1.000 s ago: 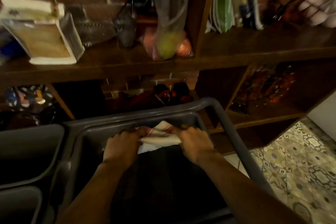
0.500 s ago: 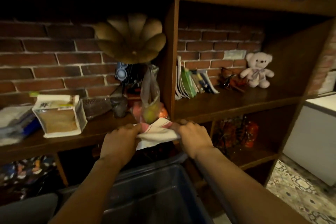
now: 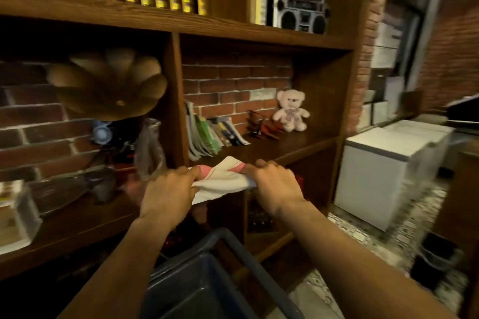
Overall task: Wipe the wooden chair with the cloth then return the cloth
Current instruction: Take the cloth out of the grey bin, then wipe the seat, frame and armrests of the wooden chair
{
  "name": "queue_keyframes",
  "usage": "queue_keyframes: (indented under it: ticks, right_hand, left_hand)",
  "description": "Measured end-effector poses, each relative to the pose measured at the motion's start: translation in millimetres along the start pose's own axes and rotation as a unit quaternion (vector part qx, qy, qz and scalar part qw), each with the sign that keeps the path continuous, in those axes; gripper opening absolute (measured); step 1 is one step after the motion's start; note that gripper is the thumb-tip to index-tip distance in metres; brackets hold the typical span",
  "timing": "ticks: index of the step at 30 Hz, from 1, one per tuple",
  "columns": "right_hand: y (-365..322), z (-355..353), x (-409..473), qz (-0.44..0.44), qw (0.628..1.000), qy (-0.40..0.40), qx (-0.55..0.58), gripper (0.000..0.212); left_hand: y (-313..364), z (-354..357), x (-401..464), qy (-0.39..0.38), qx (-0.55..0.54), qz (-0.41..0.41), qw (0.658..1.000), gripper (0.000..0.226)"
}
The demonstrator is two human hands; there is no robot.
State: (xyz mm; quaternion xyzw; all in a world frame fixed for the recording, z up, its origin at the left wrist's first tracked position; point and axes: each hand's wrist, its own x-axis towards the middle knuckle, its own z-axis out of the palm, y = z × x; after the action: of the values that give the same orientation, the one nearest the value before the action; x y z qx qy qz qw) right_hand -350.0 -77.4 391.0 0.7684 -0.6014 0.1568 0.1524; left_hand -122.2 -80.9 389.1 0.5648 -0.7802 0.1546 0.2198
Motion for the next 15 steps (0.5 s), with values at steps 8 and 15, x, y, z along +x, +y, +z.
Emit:
queue_keyframes:
  ticks: [8, 15]
  right_hand:
    - [128.3, -10.8, -82.8, 0.128, 0.989, -0.004, -0.069, 0.059]
    - [254.3, -29.4, -174.6, 0.22, 0.97, -0.015, -0.101, 0.064]
  left_hand:
    - [143.1, 55.4, 47.5, -0.011, -0.09, 0.123, 0.988, 0.026]
    - [305.7, 86.8, 77.7, -0.001, -0.145, 0.251, 0.957, 0.026]
